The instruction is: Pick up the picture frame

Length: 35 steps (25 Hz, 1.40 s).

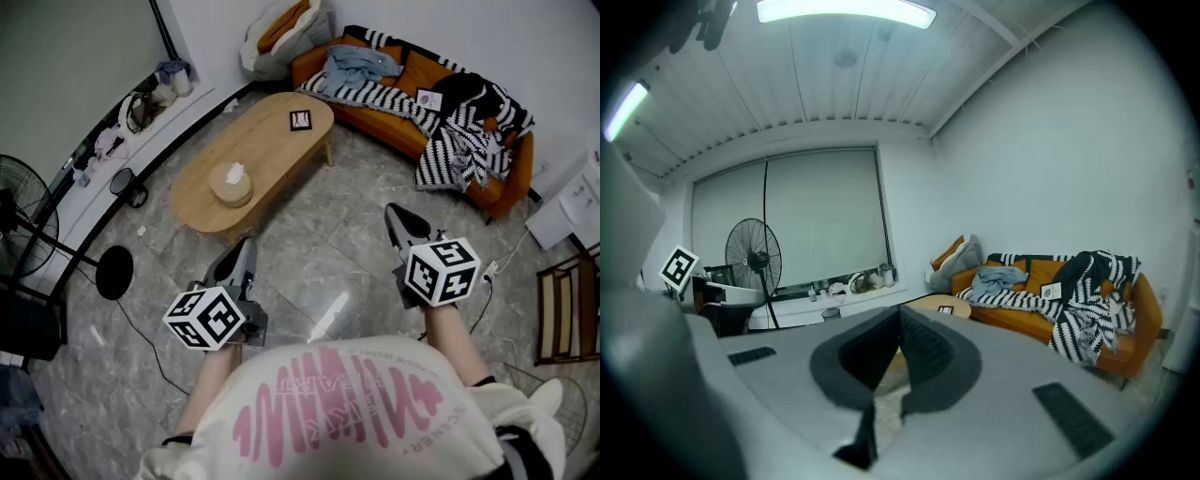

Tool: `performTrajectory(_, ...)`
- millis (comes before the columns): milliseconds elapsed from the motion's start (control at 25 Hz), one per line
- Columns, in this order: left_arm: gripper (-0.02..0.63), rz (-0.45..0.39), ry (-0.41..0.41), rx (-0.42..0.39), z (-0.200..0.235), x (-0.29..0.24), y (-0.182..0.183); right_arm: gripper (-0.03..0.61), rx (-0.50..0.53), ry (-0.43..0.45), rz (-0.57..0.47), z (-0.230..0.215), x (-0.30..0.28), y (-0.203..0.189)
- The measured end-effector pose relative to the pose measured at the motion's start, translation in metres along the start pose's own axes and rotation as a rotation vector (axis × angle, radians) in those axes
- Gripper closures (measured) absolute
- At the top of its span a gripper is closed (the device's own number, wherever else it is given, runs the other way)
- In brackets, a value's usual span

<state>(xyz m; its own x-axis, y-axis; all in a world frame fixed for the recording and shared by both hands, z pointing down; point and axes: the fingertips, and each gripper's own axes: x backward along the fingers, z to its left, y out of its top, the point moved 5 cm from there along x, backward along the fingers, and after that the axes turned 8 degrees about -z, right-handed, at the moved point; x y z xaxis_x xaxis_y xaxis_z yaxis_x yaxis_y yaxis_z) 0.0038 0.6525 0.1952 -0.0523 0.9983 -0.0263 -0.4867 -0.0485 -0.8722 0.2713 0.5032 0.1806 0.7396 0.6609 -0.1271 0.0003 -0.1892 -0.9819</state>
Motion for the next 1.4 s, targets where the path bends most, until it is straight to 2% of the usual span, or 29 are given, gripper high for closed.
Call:
performTrajectory(520, 0.611, 0.004, 0.007, -0.008, 0.004, -0.038, -0.006, 0.574, 0.006, 0.008, 0.02, -0.028, -0.019, -0.004)
performTrajectory(920, 0.611, 0.111, 0.086, 0.035, 0.039, -0.048, -0.035, 0.574, -0.132, -0.016, 0.079, -0.042, -0.032, -0.043)
performTrajectory(1040, 0.611, 0.154, 0.055, 0.044, 0.045, -0.071, -0.036, 0.574, -0.154, -0.079, 0.1, -0.057, -0.04, -0.045)
performTrajectory(1200, 0.611, 0.194, -0.006, 0.029, 0.059, -0.112, -0.029, 0.574, -0.262, -0.15, 0.116, -0.073, -0.064, -0.048)
performTrajectory(1400, 0.611, 0.194, -0.074, 0.037, 0.081, -0.169, 0.001, 0.574, -0.36, -0.202, 0.093, -0.084, -0.106, -0.036)
